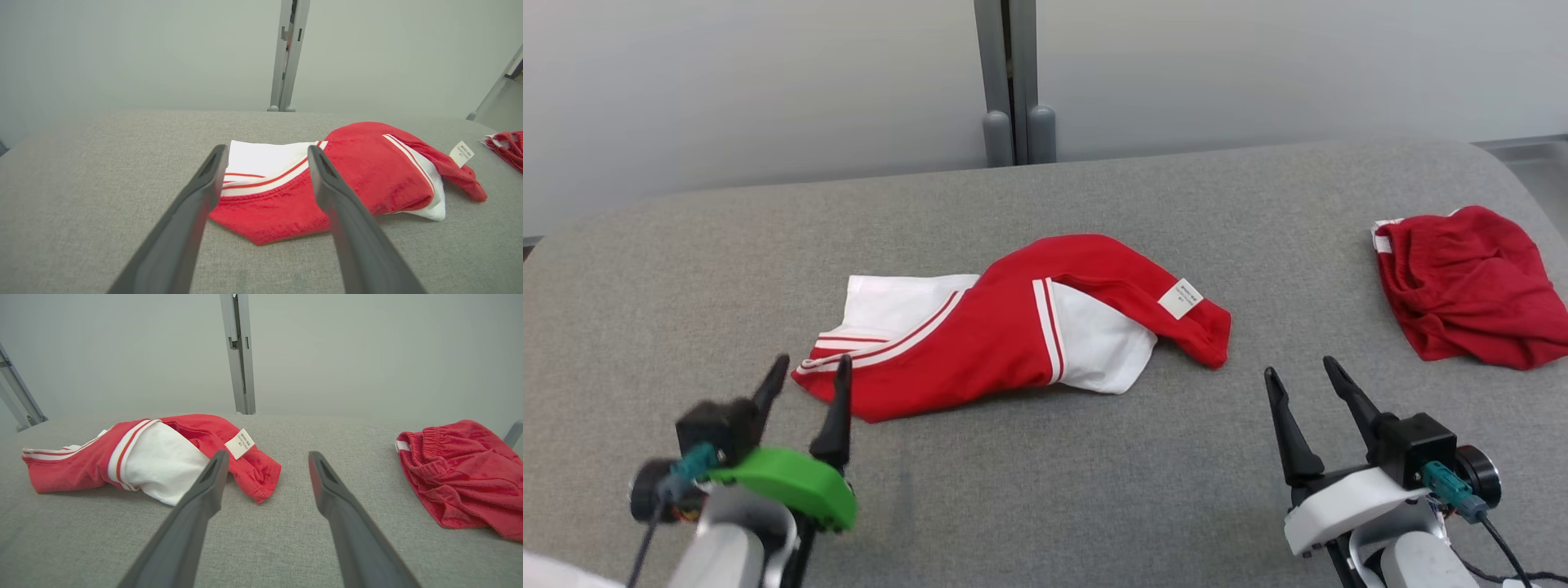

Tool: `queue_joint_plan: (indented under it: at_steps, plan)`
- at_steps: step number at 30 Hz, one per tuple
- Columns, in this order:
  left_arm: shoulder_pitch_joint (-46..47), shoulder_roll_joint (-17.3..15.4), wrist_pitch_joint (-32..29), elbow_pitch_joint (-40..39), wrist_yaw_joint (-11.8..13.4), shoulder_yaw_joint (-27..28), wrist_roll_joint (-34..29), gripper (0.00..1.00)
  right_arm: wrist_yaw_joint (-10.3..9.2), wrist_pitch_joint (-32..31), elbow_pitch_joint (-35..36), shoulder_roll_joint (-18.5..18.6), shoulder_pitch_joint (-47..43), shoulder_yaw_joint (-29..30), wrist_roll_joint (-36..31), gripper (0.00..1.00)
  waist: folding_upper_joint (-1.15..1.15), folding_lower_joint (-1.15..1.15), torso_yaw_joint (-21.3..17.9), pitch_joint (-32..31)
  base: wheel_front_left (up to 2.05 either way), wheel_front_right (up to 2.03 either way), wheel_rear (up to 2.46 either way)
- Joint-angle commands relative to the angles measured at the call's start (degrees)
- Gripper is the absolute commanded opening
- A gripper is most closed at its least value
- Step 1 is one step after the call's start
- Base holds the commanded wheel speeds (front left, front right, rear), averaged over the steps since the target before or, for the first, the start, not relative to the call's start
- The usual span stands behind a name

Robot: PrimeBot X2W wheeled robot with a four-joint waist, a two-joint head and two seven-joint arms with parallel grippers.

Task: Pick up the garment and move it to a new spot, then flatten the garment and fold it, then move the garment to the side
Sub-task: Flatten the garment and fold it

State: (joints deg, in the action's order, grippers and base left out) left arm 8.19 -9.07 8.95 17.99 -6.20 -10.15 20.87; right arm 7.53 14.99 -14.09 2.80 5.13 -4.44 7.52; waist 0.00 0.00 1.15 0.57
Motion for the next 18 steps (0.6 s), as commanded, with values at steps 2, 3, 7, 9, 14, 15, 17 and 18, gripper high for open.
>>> queue_joint_plan:
  at_steps: [2, 3, 7, 9, 14, 15, 17, 18]
  plan:
    - [7.1, -3.9, -4.4, 1.4, -0.8, -0.8, -0.5, 1.00, -0.09, 0.3, 0.7, 0.2, 1.9, -0.5, -0.9, 1.00, 0.00, 0.00, -1.1, 3.1, 0.00, 0.00, 0.00]
    - [10.4, -5.8, -6.9, 2.2, -0.9, -1.2, 0.1, 1.00, -0.09, 0.3, 0.9, 0.2, 2.5, -1.0, -0.9, 1.00, 0.00, 0.00, -1.6, 4.3, 0.00, 0.00, 0.00]
    - [20.6, -11.4, -15.8, 5.3, -1.3, -3.9, 3.5, 1.00, -0.09, 0.3, 1.6, 0.2, 5.1, -2.6, -1.3, 1.00, 0.00, 0.00, -3.8, 8.4, 0.00, 0.00, 0.00]
    - [24.3, -14.2, -20.0, 6.7, -1.3, -6.1, 6.6, 1.00, -0.09, 0.3, 1.9, 0.2, 6.3, -3.5, -1.3, 1.00, 0.00, 0.00, -5.1, 10.4, 0.00, 0.00, 0.00]
    - [30.2, -19.8, -27.4, 10.2, -1.3, -9.9, 13.2, 1.00, -0.09, 0.3, 2.6, 0.2, 9.3, -4.6, -1.2, 1.00, 0.00, 0.00, -8.0, 14.9, 0.00, 0.00, 0.00]
    - [31.0, -20.7, -28.2, 11.0, -1.3, -10.3, 14.2, 1.00, -0.09, 0.3, 2.8, 0.2, 9.8, -4.8, -1.2, 1.00, 0.00, 0.00, -8.7, 15.9, 0.00, 0.00, 0.00]
    - [32.1, -21.8, -29.2, 12.4, -1.3, -11.1, 16.3, 1.00, -0.09, 0.3, 3.1, 0.2, 10.5, -4.7, -1.2, 1.00, 0.00, 0.00, -9.7, 17.2, 0.00, 0.00, 0.00]
    - [32.7, -22.2, -29.5, 12.9, -1.3, -11.2, 17.0, 1.00, -0.09, 0.3, 3.2, 0.2, 10.7, -4.7, -1.2, 1.00, 0.00, 0.00, -10.1, 17.7, 0.00, 0.00, 0.00]
